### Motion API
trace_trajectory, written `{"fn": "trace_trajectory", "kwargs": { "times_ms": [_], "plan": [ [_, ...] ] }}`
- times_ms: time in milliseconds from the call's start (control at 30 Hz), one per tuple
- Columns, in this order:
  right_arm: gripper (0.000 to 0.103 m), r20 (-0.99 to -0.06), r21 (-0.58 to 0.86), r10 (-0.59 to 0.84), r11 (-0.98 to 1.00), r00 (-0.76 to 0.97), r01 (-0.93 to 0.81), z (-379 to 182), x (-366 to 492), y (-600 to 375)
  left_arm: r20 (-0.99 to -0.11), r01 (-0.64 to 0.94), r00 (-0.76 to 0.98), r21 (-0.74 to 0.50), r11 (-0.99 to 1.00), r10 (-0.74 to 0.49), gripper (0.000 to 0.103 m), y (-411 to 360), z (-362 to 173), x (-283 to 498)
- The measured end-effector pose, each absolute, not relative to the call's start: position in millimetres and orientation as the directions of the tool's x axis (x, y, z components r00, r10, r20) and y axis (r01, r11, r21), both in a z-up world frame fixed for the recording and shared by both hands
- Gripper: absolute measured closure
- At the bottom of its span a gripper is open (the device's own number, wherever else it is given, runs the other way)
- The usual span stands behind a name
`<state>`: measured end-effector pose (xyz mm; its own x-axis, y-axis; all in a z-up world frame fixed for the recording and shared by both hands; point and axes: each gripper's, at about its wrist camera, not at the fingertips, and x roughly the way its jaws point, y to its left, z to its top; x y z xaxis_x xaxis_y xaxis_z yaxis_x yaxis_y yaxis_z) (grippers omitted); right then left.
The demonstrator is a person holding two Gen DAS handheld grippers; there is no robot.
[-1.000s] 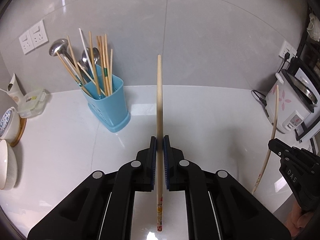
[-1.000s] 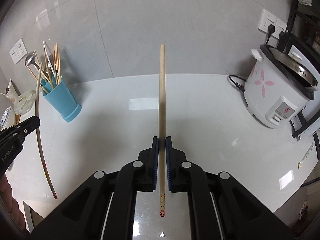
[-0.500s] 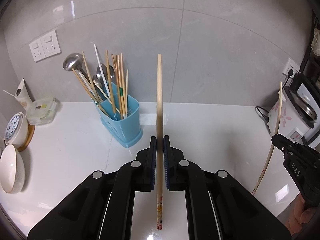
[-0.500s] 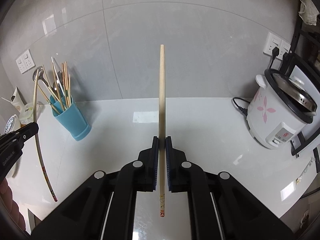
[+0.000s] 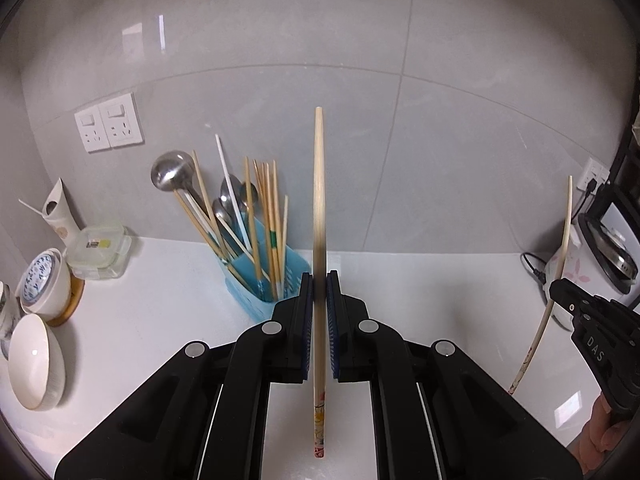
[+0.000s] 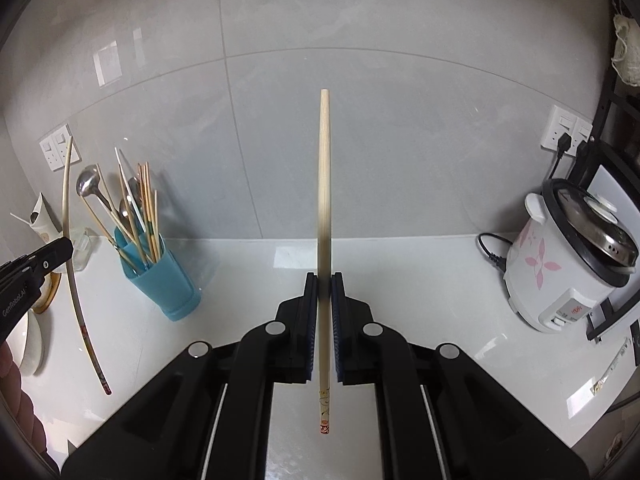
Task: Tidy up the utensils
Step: 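Lift both held chopsticks upright and carry them over the light-blue caddy, then lower the left tool's chopstick into the caddy and open the left tool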
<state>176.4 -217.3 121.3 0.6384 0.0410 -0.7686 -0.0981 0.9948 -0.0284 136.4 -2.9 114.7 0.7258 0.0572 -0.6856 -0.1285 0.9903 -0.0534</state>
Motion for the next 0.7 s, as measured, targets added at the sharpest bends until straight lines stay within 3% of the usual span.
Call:
{"fn": "trace_trajectory", "kwargs": {
  "times_ms": [700],
  "plan": [
    [0.097,-0.757,-0.003,0.114,0.984,0.643,-0.177,119,238,-146,-0.568,-0.186,0.818,-0.105,0.977,0.094,0.097,60,123,205]
  ]
}}
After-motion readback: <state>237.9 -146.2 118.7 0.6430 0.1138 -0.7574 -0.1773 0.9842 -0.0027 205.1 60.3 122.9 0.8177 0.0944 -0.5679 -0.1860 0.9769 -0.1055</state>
